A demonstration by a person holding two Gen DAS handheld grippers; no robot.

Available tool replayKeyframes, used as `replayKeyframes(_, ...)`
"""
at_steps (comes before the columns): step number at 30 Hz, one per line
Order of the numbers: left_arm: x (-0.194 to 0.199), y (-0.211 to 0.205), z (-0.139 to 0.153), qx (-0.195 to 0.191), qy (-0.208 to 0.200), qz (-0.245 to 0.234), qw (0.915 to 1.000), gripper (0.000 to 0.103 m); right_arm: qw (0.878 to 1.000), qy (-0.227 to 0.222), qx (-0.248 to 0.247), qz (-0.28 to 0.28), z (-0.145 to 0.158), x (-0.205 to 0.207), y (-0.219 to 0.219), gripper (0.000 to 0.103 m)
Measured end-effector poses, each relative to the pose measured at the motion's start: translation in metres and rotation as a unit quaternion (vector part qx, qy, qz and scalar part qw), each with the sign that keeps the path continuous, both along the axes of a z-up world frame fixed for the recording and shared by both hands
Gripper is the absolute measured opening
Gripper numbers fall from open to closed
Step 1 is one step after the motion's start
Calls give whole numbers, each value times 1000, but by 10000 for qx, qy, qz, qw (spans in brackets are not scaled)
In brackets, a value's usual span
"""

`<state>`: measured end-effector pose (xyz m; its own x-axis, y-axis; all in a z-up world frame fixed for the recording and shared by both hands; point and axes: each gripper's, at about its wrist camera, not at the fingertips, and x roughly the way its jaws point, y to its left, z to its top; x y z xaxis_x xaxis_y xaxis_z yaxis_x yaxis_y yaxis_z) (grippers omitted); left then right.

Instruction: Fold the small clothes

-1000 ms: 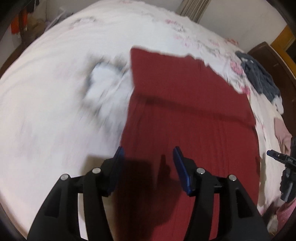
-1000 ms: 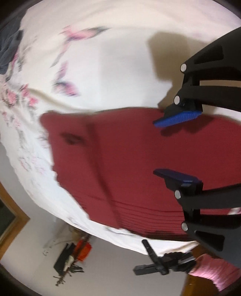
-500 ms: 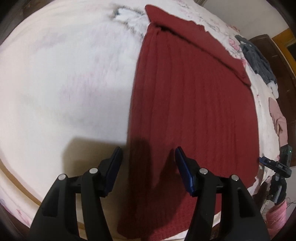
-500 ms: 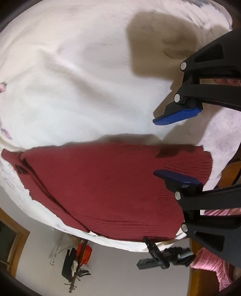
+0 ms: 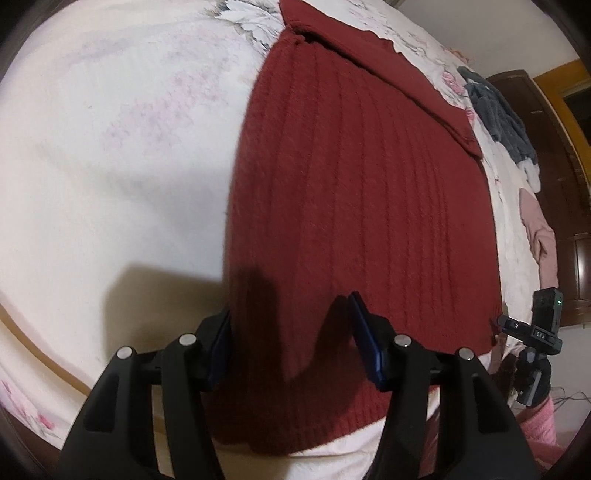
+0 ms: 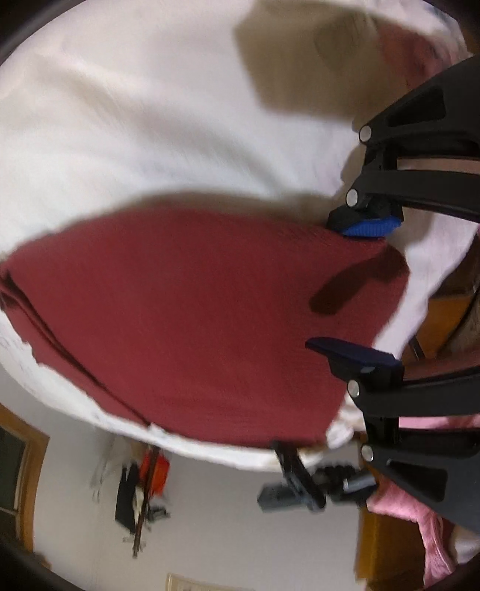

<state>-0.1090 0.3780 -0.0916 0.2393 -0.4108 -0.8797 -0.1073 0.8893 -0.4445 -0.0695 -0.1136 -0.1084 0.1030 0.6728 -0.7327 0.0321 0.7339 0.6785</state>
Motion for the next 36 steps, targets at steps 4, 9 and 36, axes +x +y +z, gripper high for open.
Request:
replayKeyframes(4, -4, -6, -2, 97, -11, -102, 9999, 56, 9998, 94, -83, 130, -10, -1, 14, 45)
replayKeyframes(9, -8, -10, 3, 185, 24, -139, 9997, 36, 9998, 147, 55, -115, -12, -3, 1, 29)
replayKeyframes(36, 19, 15, 63, -1584, -849, 734, 9810, 6, 9920, -631, 961, -525, 48, 45, -5, 7)
